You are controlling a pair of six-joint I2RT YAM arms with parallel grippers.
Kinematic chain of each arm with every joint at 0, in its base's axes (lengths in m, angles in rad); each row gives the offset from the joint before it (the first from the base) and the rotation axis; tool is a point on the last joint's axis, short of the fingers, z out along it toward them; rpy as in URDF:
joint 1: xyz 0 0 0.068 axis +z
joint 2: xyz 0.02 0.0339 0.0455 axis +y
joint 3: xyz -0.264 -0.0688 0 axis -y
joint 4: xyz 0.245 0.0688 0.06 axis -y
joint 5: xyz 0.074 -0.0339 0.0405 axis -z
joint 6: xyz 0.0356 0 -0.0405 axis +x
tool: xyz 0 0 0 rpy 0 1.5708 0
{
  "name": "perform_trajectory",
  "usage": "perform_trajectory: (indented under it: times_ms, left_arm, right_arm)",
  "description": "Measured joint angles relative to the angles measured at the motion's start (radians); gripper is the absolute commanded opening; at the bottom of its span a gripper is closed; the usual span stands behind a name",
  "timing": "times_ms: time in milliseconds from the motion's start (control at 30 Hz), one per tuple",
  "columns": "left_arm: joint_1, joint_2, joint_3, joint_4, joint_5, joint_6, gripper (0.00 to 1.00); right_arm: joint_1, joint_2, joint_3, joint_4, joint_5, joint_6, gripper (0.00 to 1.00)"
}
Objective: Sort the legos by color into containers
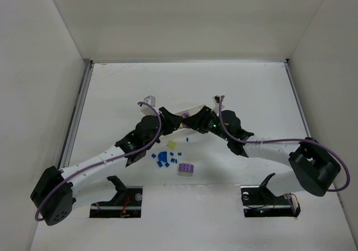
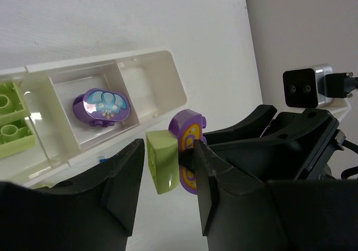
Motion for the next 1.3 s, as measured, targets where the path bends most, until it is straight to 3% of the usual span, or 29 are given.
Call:
perform_trajectory:
  times_ms: [267,467,733,967,1300]
  left_arm:
    - [0.008,0.008,-0.003,0.014,-0.001,-0.005,0.13]
    - [0.011,0.005,-0.021,0.045,0.0,-0.008,0.06]
    - [0.069,-0.047,-0.092,0.078,0.042,-0.022,0.05]
    - [0.153,-0.113,-0.16,-0.002,0.026,-0.017,0.05]
    - [0.19,-0.133,-0.159,-0.016,0.014,0.013,0.06]
  right_arm:
    - [0.0,0.001,0.0,0.009,-0.011,0.01,0.22]
    - [-0.004,0.003,-0.008,0.028,-0.021,0.021,0.23]
    - [-0.045,0.001,-0.032,0.087,-0.097,0.063,0.23]
    - [-0.088,-0.016,-0.042,0.122,-0.117,0.068,0.23]
    - [-0.072,0.166,0.167,-0.111,0.03,-0.085,0.28]
